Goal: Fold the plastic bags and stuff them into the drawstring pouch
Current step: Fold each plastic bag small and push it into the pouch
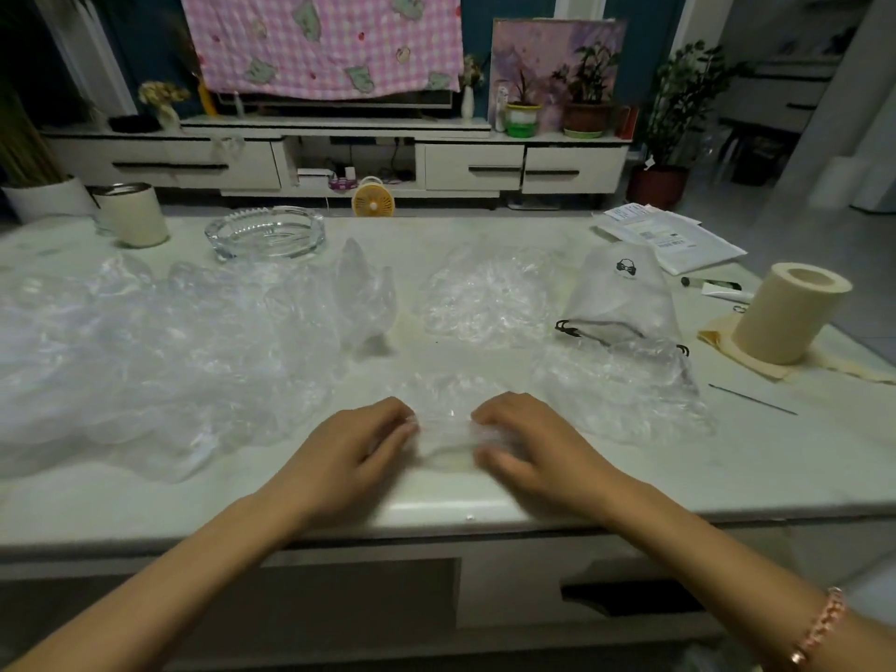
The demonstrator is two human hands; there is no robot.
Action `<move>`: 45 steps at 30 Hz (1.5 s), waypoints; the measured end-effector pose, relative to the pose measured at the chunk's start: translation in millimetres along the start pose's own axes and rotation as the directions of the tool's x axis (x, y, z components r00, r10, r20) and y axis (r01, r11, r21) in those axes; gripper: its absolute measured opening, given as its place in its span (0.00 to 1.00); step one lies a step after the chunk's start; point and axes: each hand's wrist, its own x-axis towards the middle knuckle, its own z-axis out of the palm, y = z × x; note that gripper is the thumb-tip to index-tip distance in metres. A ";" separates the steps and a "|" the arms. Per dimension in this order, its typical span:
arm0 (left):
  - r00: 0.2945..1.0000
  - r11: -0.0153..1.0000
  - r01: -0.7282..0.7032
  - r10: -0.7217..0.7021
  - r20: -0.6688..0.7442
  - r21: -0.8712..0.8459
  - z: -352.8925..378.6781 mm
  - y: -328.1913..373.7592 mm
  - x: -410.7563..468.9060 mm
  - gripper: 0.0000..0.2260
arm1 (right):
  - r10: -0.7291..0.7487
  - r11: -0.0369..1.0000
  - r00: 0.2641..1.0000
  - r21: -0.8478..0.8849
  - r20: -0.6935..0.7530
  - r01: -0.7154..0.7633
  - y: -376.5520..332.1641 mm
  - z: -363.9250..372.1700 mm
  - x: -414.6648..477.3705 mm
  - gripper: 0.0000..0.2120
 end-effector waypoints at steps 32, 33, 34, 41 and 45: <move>0.830 0.853 0.521 -0.509 -0.226 -0.008 5.6 3.5 23.2 0.18 | 0.221 0.783 0.925 -0.509 -0.310 -0.357 11.5 -3.7 3.6 0.13; 0.799 0.821 0.535 -0.568 -0.197 -0.199 -0.2 5.0 26.3 0.17 | 0.244 0.839 0.918 -0.408 -0.311 -0.361 14.0 -8.4 3.6 0.08; 0.778 0.764 0.529 -0.610 -0.149 -0.368 -6.3 8.0 29.5 0.16 | 0.274 0.902 0.919 -0.256 -0.282 -0.347 14.7 -14.5 4.0 0.07; 0.900 0.625 0.432 -0.341 0.270 -0.650 -28.9 60.1 36.5 0.12 | 0.222 0.622 0.942 0.708 0.250 -0.334 -21.5 -52.8 9.2 0.28; 0.893 0.703 0.433 -0.248 0.376 -0.564 -24.9 77.7 41.9 0.11 | 0.106 0.534 0.875 0.715 0.473 -0.451 -27.2 -41.6 1.1 0.17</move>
